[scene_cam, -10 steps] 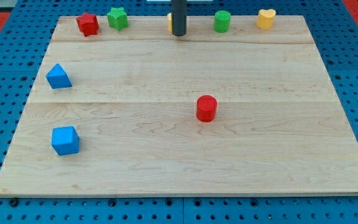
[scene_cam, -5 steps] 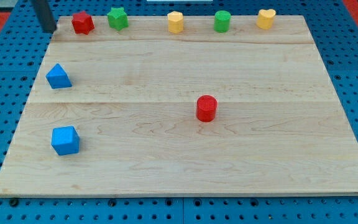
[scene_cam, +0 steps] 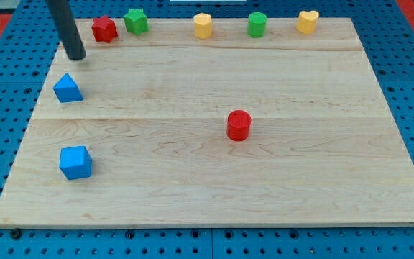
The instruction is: Push the red star closer to the green star
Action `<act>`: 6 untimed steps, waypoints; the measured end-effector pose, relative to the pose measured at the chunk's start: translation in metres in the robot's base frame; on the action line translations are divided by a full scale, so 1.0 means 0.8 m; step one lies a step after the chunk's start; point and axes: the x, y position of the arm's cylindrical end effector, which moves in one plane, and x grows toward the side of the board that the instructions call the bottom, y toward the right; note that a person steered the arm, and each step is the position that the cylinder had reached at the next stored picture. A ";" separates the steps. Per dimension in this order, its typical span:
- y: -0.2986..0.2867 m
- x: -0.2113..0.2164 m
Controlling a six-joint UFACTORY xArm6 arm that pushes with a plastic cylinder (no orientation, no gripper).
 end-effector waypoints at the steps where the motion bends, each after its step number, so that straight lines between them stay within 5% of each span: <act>1: -0.030 -0.007; 2: -0.075 -0.058; 4: 0.035 -0.161; 6: 0.065 -0.071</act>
